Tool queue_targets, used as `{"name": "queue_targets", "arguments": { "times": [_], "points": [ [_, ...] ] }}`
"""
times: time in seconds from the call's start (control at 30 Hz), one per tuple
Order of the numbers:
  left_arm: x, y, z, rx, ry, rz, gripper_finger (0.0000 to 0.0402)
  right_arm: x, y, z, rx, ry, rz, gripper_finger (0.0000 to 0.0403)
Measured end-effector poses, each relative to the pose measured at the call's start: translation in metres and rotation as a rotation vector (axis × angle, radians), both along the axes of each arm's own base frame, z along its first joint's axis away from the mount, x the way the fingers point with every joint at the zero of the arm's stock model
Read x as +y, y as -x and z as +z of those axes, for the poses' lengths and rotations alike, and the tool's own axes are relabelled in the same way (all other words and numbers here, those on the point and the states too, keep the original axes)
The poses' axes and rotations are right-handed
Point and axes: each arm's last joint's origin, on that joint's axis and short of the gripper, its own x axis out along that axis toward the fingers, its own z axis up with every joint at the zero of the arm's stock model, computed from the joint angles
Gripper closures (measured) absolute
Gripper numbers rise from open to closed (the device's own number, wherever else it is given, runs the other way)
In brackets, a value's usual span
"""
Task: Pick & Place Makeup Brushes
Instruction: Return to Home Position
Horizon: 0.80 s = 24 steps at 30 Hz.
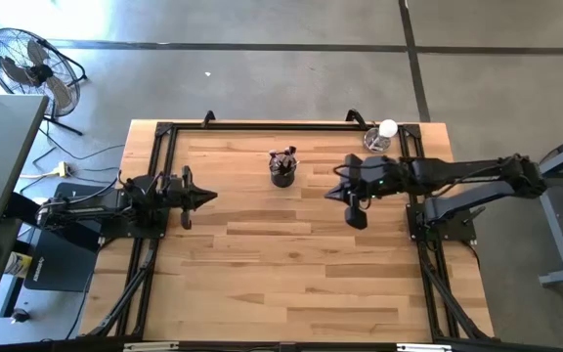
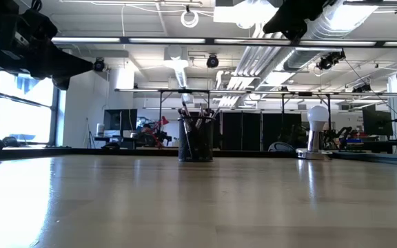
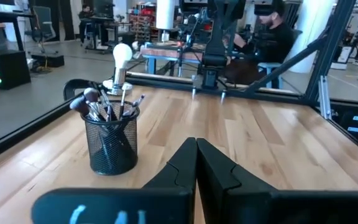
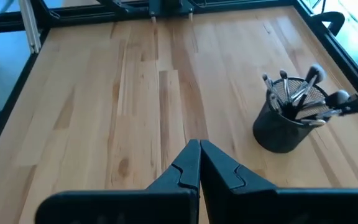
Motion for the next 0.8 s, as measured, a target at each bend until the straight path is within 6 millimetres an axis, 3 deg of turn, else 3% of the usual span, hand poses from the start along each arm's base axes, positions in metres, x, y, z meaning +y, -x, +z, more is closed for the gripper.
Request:
{"name": "queue_targets", "arguments": {
  "times": [0.17, 0.5, 0.8],
  "points": [
    [0.0, 0.0, 0.001, 0.007, 0.004, 0.0, 0.0401, -0.005, 0.017, -0.009, -0.047, -0.012, 0.007, 0.0403],
    [0.0, 0.0, 0.001, 0.006, 0.004, 0.0, 0.04, -0.006, 0.059, -0.058, -0.198, -0.048, -0.011, 0.0403],
    [0.0, 0.0, 0.001, 0.005, 0.004, 0.001, 0.04, -0.004, 0.1, -0.084, -0.312, -0.124, -0.033, 0.0403]
  ]
}}
